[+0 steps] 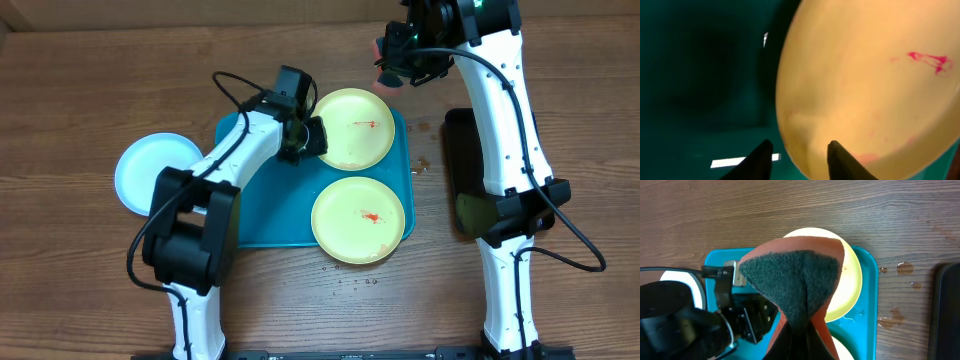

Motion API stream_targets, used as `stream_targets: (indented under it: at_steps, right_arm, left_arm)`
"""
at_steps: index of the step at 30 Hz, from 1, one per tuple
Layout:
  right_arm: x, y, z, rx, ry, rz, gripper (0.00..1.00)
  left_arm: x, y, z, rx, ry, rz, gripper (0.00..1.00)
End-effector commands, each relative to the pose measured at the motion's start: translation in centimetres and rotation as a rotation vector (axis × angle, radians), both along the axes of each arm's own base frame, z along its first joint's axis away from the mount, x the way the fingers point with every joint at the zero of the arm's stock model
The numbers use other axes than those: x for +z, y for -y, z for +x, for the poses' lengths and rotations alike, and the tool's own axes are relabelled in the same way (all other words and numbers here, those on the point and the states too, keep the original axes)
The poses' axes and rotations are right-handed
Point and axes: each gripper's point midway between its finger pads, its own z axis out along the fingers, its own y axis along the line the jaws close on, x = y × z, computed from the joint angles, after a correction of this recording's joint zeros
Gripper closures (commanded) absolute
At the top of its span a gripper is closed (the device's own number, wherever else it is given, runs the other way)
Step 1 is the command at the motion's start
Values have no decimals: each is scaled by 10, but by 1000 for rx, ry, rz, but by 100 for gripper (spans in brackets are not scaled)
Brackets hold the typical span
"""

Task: Clean dirty plates on tray and stack at the side
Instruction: 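Move the left gripper to the upper yellow plate and grasp its rim, then drag the yellow plate toward the tray's left side with the left gripper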

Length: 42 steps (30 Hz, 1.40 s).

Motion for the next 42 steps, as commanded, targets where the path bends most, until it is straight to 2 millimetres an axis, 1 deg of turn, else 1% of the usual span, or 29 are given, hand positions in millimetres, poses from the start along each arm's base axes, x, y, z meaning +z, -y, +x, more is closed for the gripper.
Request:
stream_targets:
  at_steps: [1, 5, 8, 11, 12, 15, 19, 22, 25, 27, 29, 31, 34, 35, 36, 38, 39, 40, 41, 42]
  right_arm:
    - [11, -3, -1, 13, 32, 11, 96]
    - [11, -3, -1, 13, 32, 11, 96]
    - [11, -3, -1, 13, 32, 11, 96]
    - [11, -3, -1, 13, 32, 11, 96]
    - [11, -3, -1, 13, 32, 11, 96]
    - [11, -3, -1, 13, 32, 11, 96]
    - [11, -3, -1, 13, 32, 11, 96]
    - [11, -3, -1, 13, 32, 11, 96]
    - [10, -3, -1, 13, 31, 11, 96]
    - [10, -3, -1, 14, 30, 11, 96]
    - [9, -6, -2, 19, 26, 10, 96]
    - [6, -10, -4, 30, 15, 7, 96]
    - [-6, -21, -11, 79, -13, -14, 96]
    - [-10, -24, -14, 90, -25, -20, 96]
    - [-19, -29, -18, 106, -53, -30, 96]
    - [-26, -32, -20, 115, -71, -36, 96]
    - [-28, -32, -21, 117, -77, -38, 96]
    - [-29, -33, -21, 118, -80, -39, 96]
    - [-29, -32, -21, 121, -80, -41, 96]
    - [-29, -32, -21, 121, -80, -41, 96]
  left_arm:
    - [-12, -5, 6, 70, -15, 19, 68]
    - [-24, -4, 7, 70, -24, 22, 73]
    - [-36, -4, 7, 69, -39, 28, 82]
    - [-37, -5, 7, 70, -38, 33, 95]
    - [-37, -5, 8, 72, -35, 35, 96]
    - [-36, -15, 15, 95, -14, 50, 96]
    - [-26, -33, 29, 130, 13, 42, 96]
    - [-7, -52, 41, 108, 56, 55, 96]
    - [14, -72, 43, 42, 82, 89, 96]
    - [23, -82, 34, -22, 60, 118, 96]
    - [25, -92, 15, -102, 10, 156, 96]
    - [21, -99, -4, -166, -59, 185, 96]
    - [13, -112, -30, -216, -160, 251, 96]
    - [11, -116, -35, -222, -178, 273, 96]
    - [8, -125, -41, -218, -201, 319, 96]
    - [7, -133, -40, -212, -203, 359, 96]
    - [7, -135, -39, -206, -198, 369, 87]
    - [7, -137, -37, -198, -191, 373, 75]
    - [7, -141, -33, -166, -185, 368, 60]
    - [7, -144, -34, -133, -193, 362, 56]
